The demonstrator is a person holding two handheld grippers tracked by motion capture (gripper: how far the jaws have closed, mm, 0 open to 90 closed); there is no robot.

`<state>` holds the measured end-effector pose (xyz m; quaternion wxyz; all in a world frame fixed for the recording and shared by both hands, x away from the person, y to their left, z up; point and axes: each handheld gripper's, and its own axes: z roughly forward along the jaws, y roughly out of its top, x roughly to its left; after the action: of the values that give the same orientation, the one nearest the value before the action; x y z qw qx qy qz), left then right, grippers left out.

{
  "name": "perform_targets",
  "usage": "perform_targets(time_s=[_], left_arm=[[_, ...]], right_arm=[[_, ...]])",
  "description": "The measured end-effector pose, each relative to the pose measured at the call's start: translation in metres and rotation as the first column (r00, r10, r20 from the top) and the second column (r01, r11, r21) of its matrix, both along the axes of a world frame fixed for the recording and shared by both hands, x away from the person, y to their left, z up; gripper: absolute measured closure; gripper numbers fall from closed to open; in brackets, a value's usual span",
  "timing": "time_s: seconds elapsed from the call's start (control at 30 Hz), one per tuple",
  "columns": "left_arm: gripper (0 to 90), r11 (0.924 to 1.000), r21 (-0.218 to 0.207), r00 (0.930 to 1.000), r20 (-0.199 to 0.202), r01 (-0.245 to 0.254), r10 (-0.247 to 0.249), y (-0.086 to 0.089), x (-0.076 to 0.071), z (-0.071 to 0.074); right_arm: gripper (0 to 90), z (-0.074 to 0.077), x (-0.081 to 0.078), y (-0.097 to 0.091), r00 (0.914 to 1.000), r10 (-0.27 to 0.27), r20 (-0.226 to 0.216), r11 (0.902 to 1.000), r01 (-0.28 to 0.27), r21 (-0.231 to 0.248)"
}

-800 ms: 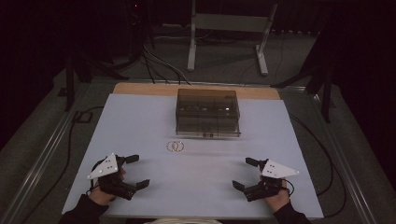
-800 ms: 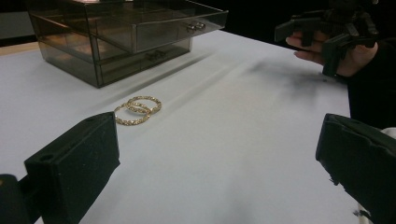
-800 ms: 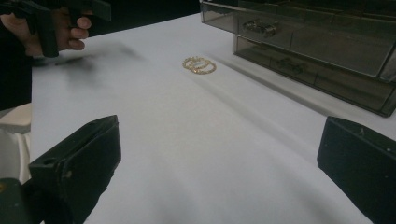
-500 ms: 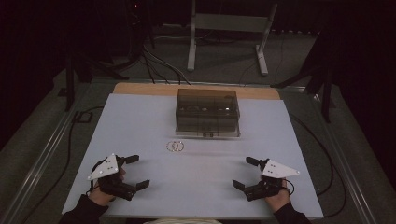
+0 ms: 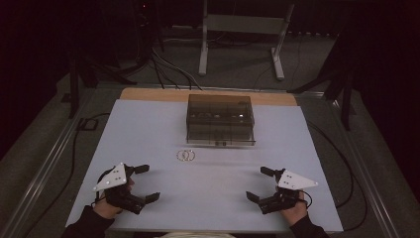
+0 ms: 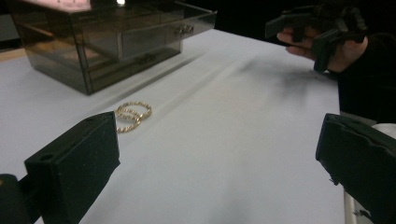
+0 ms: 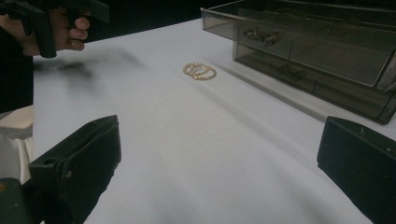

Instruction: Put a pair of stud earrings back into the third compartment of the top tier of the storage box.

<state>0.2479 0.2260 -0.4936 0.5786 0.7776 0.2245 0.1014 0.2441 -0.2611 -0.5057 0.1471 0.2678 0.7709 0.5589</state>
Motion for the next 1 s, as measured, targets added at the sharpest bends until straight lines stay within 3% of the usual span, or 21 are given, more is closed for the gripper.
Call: perform_targets(time_s=[0.3, 0.63, 1.0], left_arm=[[0.5, 0.9998, -0.011, 0.9999, -0.007, 0.016, -0.016, -0.011, 0.011, 0.012], [0.5, 0.9996, -0.023, 0.9998, -0.006, -0.017, 0.017, -0.016, 0.025, 0.019], [0.5, 0.9986, -0.005, 0.9985, -0.013, -0.053, 0.053, -0.027, 0.042, 0.021]], right_arm=[[0.0, 0.002, -0.001, 0.0, 0.9999, -0.007, 0.01, 0.9999, 0.007, 0.008], [0.0, 0.002, -0.001, 0.001, 1.0, -0.006, 0.004, 0.9999, 0.006, 0.011], [0.0, 0.002, 0.0, 0.001, 1.0, -0.007, 0.002, 0.9999, 0.007, 0.013]])
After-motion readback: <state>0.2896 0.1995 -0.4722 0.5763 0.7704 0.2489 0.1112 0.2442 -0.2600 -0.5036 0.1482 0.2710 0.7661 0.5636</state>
